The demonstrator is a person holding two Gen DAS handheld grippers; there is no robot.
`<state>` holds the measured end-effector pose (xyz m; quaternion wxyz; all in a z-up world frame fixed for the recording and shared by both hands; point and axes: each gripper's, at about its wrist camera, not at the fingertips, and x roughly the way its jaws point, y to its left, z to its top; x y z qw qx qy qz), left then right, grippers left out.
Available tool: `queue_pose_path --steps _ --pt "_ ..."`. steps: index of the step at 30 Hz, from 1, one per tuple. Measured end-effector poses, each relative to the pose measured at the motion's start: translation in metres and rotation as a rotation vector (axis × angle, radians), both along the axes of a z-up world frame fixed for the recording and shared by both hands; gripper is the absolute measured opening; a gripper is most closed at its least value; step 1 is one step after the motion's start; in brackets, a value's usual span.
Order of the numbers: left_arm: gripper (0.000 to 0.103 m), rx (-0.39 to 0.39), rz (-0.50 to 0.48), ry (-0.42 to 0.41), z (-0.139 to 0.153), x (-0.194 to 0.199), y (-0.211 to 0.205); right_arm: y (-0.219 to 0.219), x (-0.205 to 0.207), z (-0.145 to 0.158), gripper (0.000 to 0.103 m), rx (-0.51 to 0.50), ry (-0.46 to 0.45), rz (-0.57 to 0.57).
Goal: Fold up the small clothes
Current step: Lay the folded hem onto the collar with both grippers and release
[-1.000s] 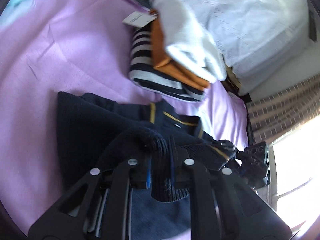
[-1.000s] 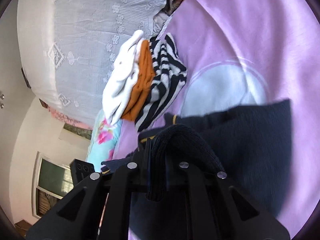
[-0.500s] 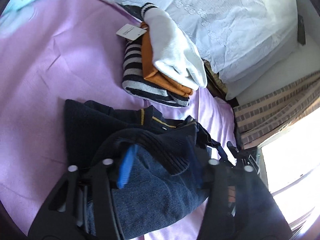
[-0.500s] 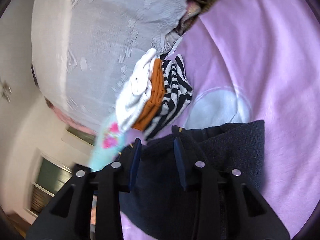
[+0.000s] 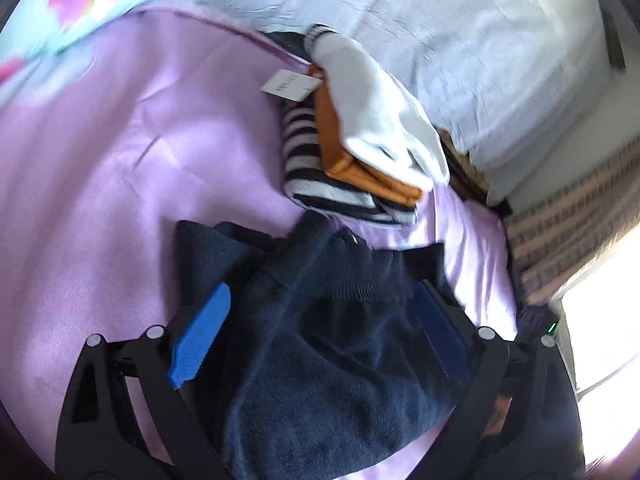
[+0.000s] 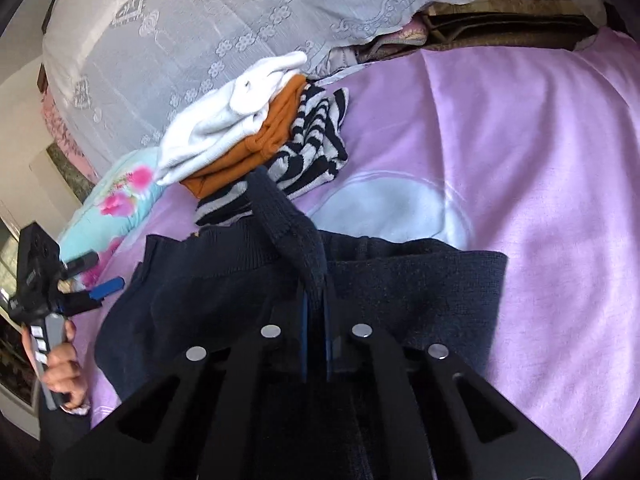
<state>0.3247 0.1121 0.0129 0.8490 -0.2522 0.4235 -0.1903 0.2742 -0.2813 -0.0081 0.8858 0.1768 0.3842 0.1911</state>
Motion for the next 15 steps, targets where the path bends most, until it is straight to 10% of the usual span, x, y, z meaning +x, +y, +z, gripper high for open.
queue_pose_path --steps 6,11,15 --pt "0.091 0.199 0.031 0.119 -0.034 0.014 -0.013 -0.017 0.003 -0.027 0.009 0.069 0.115 -0.032" --pt "0.09 0.323 0.108 -0.029 0.008 -0.007 -0.021 -0.008 -0.019 0.026 0.013 -0.013 -0.107 -0.096" --pt "0.091 0.233 -0.038 -0.106 0.031 -0.014 -0.054 0.027 -0.007 0.039 0.012 0.069 -0.103 0.032"
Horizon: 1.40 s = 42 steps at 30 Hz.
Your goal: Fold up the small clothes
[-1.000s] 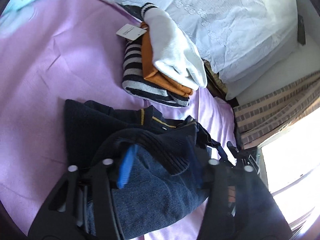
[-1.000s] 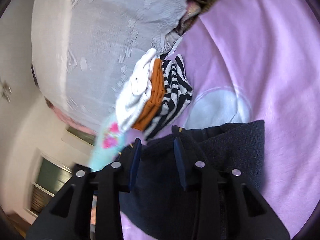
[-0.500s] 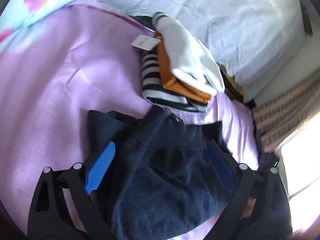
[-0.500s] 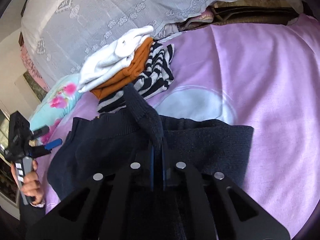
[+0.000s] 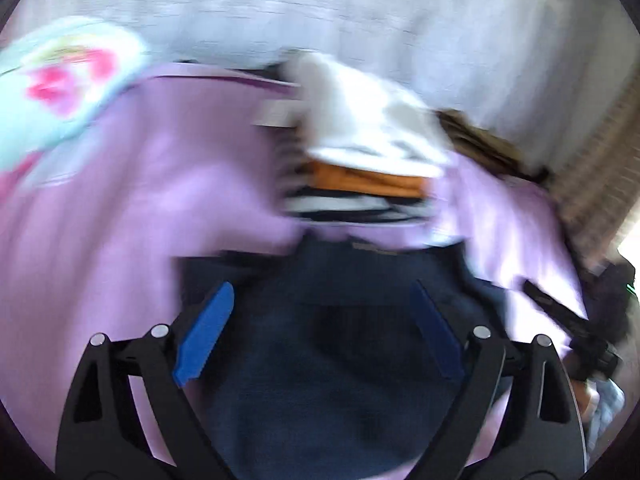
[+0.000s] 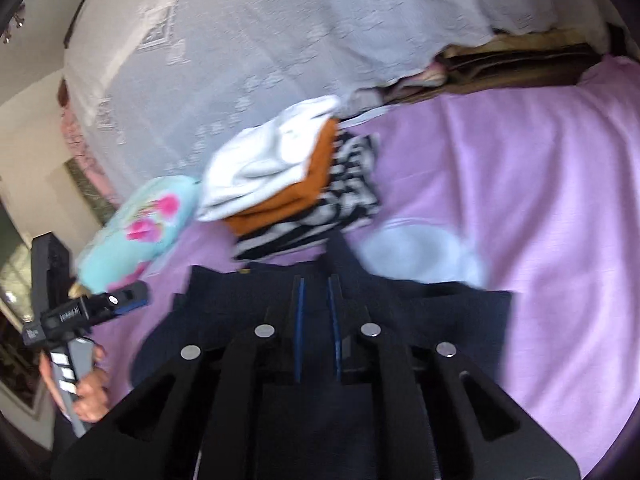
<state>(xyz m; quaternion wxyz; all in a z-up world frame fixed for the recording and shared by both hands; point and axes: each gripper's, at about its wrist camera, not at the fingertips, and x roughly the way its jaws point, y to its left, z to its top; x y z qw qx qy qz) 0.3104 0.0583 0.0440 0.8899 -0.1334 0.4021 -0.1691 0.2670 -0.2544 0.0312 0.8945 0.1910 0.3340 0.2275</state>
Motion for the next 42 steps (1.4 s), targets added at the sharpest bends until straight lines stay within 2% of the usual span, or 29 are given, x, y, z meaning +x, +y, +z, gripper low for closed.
queue_pose_path --steps 2,3,5,7,8,9,10,12,13,14,16,18,21,23,24,26,28,29,30,32,33,35,37,38,41,42 --pt "0.092 -0.022 -0.081 0.037 -0.008 0.007 -0.02 0.022 0.016 -0.007 0.012 0.04 0.042 0.063" --pt "0.092 -0.007 -0.102 0.067 -0.018 0.015 -0.029 0.03 0.026 -0.014 0.012 0.058 0.075 0.077" --pt "0.092 0.016 -0.059 0.134 -0.043 0.031 -0.03 0.032 0.039 -0.03 0.012 0.092 0.132 0.063" --pt "0.086 -0.008 -0.026 0.187 -0.062 0.042 -0.012 0.018 0.043 -0.044 0.012 0.049 0.153 -0.008" --pt "0.079 -0.052 -0.034 0.194 -0.065 0.043 -0.001 0.006 0.046 -0.053 0.009 0.007 0.166 -0.057" --pt "0.076 -0.13 -0.043 0.201 -0.063 0.044 0.017 -0.007 0.049 -0.06 0.008 0.026 0.182 -0.075" --pt "0.076 -0.163 -0.032 0.199 -0.061 0.045 0.027 -0.022 0.051 -0.067 0.004 0.108 0.213 -0.079" --pt "0.078 -0.179 0.056 0.141 -0.053 0.043 0.06 -0.037 0.053 -0.075 0.002 0.213 0.257 -0.07" --pt "0.08 -0.204 0.068 0.141 -0.054 0.044 0.071 -0.038 0.052 -0.076 0.002 0.213 0.256 -0.07" --pt "0.083 -0.201 0.123 0.156 -0.056 0.042 0.084 -0.036 0.052 -0.075 0.002 0.198 0.248 -0.072" --pt "0.083 -0.167 0.204 0.156 -0.057 0.033 0.102 -0.03 0.047 -0.07 0.003 0.149 0.223 -0.086" --pt "0.083 -0.158 0.213 0.148 -0.053 0.029 0.101 -0.026 0.037 -0.056 0.009 0.098 0.168 -0.116" --pt "0.086 -0.132 0.159 0.083 -0.033 0.015 0.082 -0.01 0.02 -0.029 0.01 0.032 0.054 -0.088" --pt "0.091 -0.091 0.07 0.015 -0.016 0.001 0.054 0.0 0.012 -0.02 0.011 0.022 0.023 -0.051" --pt "0.093 -0.054 0.014 -0.011 -0.013 -0.006 0.033 0.006 0.01 -0.02 0.012 0.013 0.025 -0.031" --pt "0.096 0.032 -0.033 -0.013 -0.019 -0.009 -0.002 0.018 0.003 -0.027 0.013 -0.043 0.043 0.004" --pt "0.096 0.158 -0.039 0.034 -0.039 -0.004 -0.023 0.023 0.001 -0.038 0.018 -0.13 0.069 0.001" --pt "0.096 0.23 -0.028 0.092 -0.059 0.001 -0.028 0.022 0.001 -0.052 0.018 -0.164 0.102 0.01" --pt "0.096 0.278 -0.03 0.12 -0.074 0.003 -0.03 0.019 0.0 -0.058 0.013 -0.143 0.103 0.021" --pt "0.097 0.368 -0.045 0.049 -0.069 -0.008 -0.04 0.001 -0.002 -0.06 0.002 -0.101 0.122 0.003" --pt "0.097 0.4 -0.028 0.037 -0.067 -0.013 -0.041 -0.004 -0.004 -0.06 0.002 -0.096 0.123 -0.007" --pt "0.096 0.372 -0.004 0.038 -0.064 -0.021 -0.032 -0.022 -0.011 -0.065 0.002 -0.092 0.135 -0.059" --pt "0.096 0.304 0.015 0.032 -0.056 -0.033 -0.017 -0.038 -0.026 -0.063 0.002 -0.029 0.143 -0.091" --pt "0.096 0.272 0.028 0.011 -0.049 -0.041 -0.012 -0.039 -0.035 -0.058 0.009 -0.033 0.122 -0.106" --pt "0.096 0.194 -0.005 -0.062 -0.032 -0.069 -0.012 -0.02 -0.069 -0.033 0.009 -0.067 -0.002 -0.063" --pt "0.097 0.186 -0.024 -0.073 -0.03 -0.074 -0.019 -0.01 -0.075 -0.029 0.013 -0.071 -0.022 -0.035"
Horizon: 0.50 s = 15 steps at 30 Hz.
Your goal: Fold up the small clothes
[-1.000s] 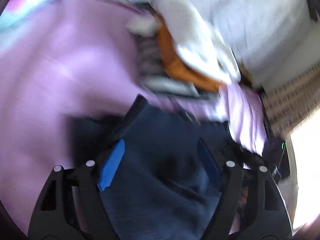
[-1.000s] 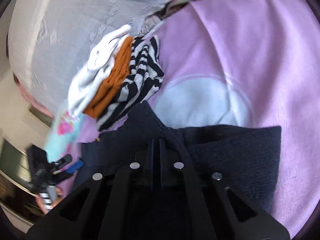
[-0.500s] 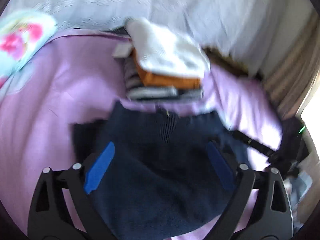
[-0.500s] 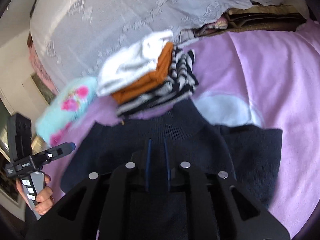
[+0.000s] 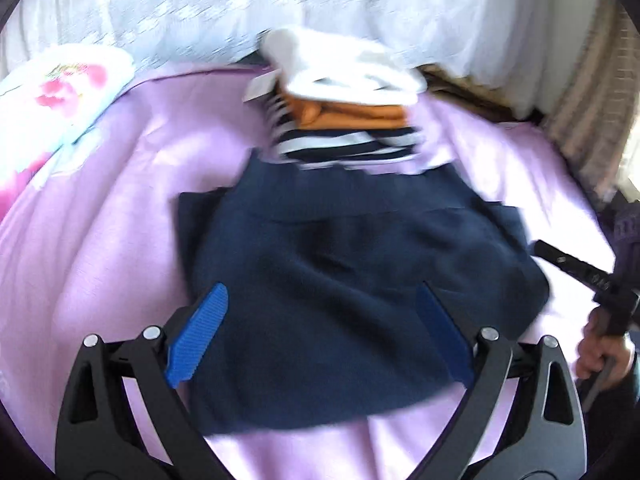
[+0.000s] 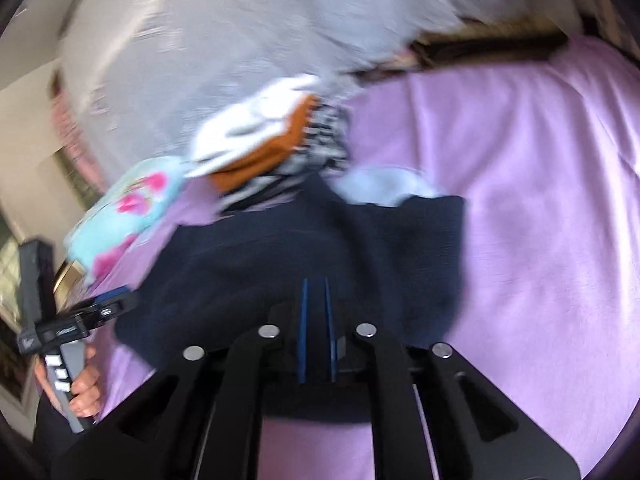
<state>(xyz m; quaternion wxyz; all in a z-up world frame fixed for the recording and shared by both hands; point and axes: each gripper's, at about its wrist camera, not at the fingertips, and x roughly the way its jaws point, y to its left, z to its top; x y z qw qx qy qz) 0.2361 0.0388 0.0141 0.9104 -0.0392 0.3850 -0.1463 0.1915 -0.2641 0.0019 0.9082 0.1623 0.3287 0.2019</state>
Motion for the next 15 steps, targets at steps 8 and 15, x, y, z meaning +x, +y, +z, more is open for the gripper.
queue_pose_path --steps 8,15 --pt "0.101 0.178 -0.008 0.119 -0.036 -0.008 -0.035 0.033 -0.005 -0.033 0.03 -0.095 0.158 0.165" --pt "0.1 -0.003 0.022 0.139 -0.027 -0.049 0.007 0.011 -0.036 -0.028 0.031 -0.104 0.108 0.119"
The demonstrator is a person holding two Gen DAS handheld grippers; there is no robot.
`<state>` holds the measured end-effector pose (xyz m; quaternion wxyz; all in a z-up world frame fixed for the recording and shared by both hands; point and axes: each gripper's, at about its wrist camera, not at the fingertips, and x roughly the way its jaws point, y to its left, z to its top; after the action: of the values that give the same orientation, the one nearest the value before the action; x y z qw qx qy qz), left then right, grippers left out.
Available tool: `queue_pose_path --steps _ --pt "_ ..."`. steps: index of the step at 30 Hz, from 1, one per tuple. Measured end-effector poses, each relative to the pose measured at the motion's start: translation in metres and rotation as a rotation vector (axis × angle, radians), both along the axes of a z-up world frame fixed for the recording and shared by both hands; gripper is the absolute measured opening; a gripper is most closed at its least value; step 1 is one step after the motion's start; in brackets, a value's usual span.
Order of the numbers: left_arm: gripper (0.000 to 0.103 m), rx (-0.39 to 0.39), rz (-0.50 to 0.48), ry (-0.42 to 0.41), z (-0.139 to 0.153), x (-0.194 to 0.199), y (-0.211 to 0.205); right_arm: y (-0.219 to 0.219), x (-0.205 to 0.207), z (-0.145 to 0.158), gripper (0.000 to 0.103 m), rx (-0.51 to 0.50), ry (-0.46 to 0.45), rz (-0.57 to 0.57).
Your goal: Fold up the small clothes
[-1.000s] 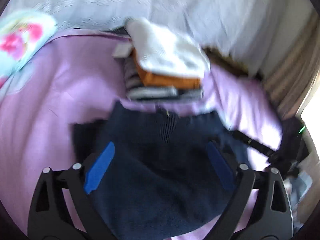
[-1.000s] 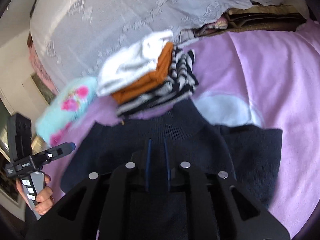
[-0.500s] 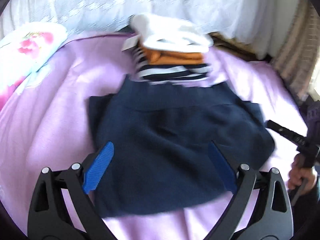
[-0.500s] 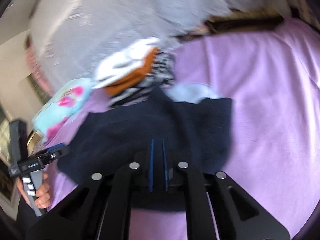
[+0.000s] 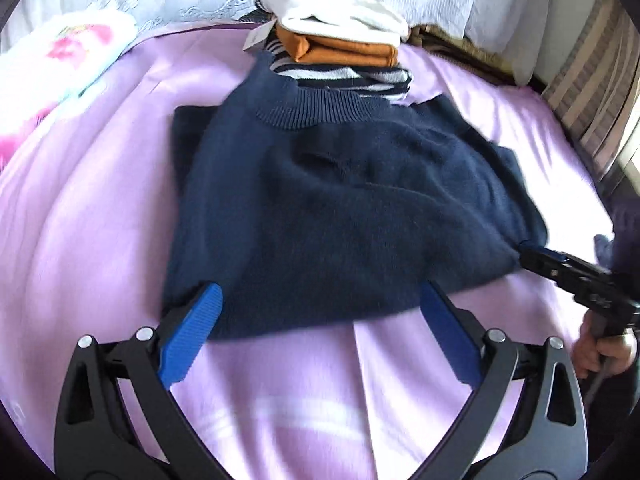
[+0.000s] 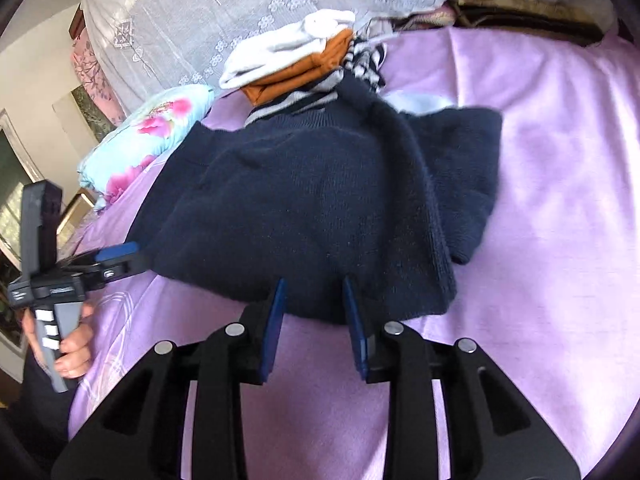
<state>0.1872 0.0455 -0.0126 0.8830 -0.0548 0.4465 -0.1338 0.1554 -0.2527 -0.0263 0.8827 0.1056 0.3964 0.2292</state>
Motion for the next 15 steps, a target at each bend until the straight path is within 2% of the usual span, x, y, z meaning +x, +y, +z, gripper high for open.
queue_pose_path --steps 3,4,6,8,11,13,15 --pt "0.1 -0.104 0.013 0.025 0.002 -0.013 0.014 0.012 -0.002 0.015 0.032 -0.041 -0.071 -0.013" --pt "0.1 -0.163 0.019 0.042 0.001 -0.017 0.02 0.017 0.004 0.019 0.032 -0.049 -0.081 -0.01" --pt "0.1 -0.223 0.007 0.071 -0.002 -0.014 0.021 0.031 0.022 0.029 0.032 -0.036 -0.079 -0.001" --pt "0.1 -0.205 0.021 0.065 0.001 -0.009 0.016 0.049 0.045 0.038 0.032 0.005 -0.065 0.019" --pt "0.1 -0.138 0.036 -0.012 0.021 0.004 0.006 0.079 0.082 0.045 0.034 0.059 -0.022 0.051" --pt "0.1 -0.153 0.035 -0.03 0.032 0.023 0.005 0.089 0.1 0.044 0.036 0.087 0.013 0.035" --pt "0.1 -0.209 0.033 0.016 0.031 0.058 0.009 0.097 0.124 0.034 0.038 0.129 0.083 0.026"
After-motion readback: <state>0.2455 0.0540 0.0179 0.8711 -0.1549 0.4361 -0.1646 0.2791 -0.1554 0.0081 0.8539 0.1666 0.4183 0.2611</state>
